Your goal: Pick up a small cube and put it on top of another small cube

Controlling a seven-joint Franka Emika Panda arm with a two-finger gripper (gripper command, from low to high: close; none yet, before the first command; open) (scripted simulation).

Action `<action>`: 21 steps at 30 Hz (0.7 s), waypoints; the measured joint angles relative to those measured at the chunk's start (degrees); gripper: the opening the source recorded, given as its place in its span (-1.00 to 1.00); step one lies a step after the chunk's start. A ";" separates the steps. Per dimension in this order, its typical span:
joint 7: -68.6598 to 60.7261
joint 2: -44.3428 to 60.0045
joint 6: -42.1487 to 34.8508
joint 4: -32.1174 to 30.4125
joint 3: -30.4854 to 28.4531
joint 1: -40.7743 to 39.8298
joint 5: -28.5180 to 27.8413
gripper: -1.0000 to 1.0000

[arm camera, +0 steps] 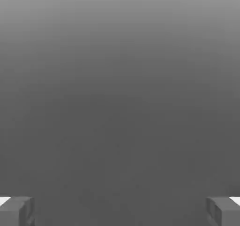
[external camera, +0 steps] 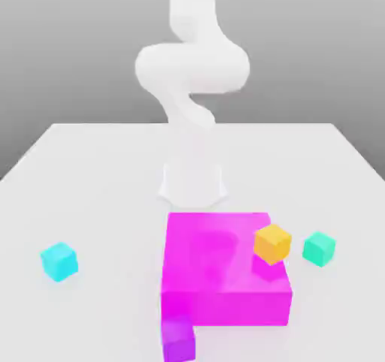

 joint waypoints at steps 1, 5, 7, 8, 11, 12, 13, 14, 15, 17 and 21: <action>0.11 2.17 1.51 -1.45 1.23 0.86 0.09 0.00; 0.66 10.56 7.33 -6.96 6.01 4.26 0.28 0.00; 0.99 14.68 10.19 -9.66 8.40 5.95 0.29 0.00; 1.19 16.75 11.63 -11.02 9.58 6.82 0.25 0.00; 1.93 23.18 16.03 -15.16 13.08 9.63 -0.06 0.00; 2.23 25.43 17.57 -16.58 14.34 10.55 -0.22 0.00; 2.56 27.73 19.14 -18.03 15.61 11.49 -0.42 0.00; 2.91 29.94 20.63 -19.42 16.81 12.40 -0.65 0.00; 3.28 32.09 22.10 -20.80 17.95 13.30 -0.93 0.00; 4.13 36.35 24.98 -23.52 20.15 15.07 -1.63 0.00; 7.88 44.61 30.60 -27.07 21.16 19.47 -6.08 0.00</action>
